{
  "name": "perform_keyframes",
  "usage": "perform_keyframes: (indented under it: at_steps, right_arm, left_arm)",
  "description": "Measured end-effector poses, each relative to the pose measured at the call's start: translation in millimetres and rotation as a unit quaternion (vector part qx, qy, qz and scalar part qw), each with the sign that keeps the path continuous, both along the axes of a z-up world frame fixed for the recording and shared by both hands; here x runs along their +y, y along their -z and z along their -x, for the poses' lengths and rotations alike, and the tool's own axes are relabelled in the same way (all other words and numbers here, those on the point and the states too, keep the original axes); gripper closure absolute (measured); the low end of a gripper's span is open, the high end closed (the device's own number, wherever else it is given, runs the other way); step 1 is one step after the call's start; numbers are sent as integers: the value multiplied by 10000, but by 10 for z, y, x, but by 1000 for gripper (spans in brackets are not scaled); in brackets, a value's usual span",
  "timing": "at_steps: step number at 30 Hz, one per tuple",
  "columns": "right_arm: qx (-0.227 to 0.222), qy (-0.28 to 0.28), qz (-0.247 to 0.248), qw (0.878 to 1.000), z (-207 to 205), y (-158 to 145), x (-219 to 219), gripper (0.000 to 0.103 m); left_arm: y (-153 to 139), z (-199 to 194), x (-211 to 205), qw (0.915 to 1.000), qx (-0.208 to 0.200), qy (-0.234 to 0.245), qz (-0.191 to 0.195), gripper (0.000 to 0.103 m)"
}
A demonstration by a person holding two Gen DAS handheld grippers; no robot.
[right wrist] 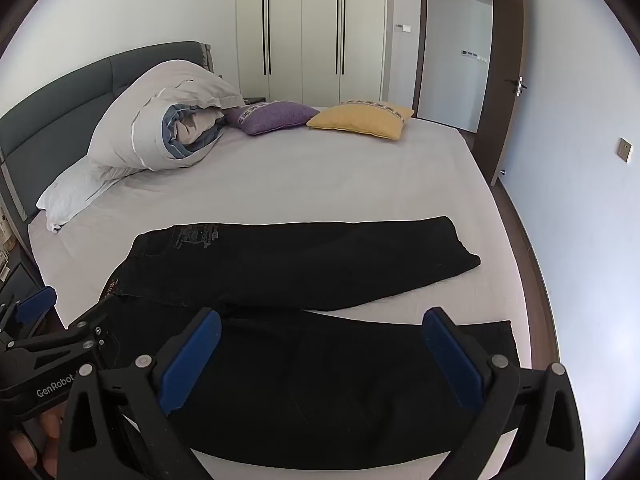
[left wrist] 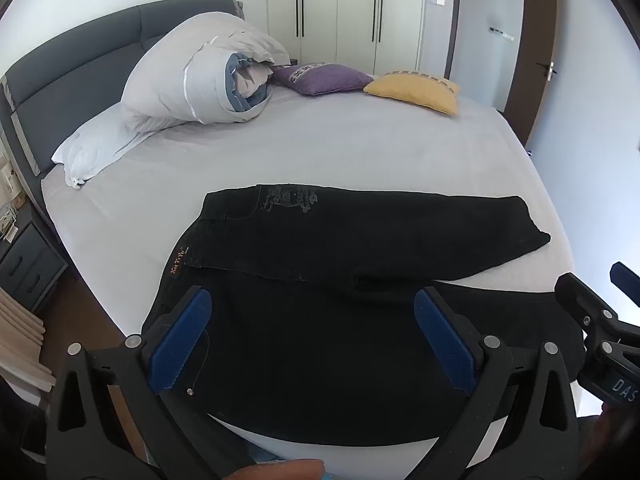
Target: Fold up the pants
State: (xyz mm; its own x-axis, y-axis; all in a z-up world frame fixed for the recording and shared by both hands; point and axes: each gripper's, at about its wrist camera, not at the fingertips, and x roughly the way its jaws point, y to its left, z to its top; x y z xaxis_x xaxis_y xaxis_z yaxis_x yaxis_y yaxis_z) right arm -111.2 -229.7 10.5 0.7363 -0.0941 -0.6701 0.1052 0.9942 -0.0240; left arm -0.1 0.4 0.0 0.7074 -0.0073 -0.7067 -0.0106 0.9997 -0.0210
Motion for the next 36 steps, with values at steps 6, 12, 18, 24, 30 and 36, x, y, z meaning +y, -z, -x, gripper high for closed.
perform_keyframes:
  at_steps: [6, 12, 18, 24, 30, 36]
  right_arm:
    - [-21, 2, 35, 10000, 3, 27, 24, 0]
    - [27, -3, 8, 10000, -3, 38, 6, 0]
    - [32, -9, 2, 10000, -4, 74, 64, 0]
    - [47, -10, -5, 10000, -8, 79, 85, 0]
    - [43, -8, -7, 10000, -8, 93, 90, 0]
    - [49, -10, -13, 10000, -2, 90, 80, 0]
  left_arm:
    - [48, 14, 32, 10000, -9, 31, -9, 0]
    - [45, 12, 8, 10000, 25, 2, -45, 0]
    - [27, 1, 4, 10000, 47, -3, -62, 0]
    - [27, -5, 11, 10000, 53, -9, -64, 0]
    - [63, 6, 33, 10000, 61, -20, -63, 0]
    - [104, 20, 38, 9999, 80, -16, -74, 0]
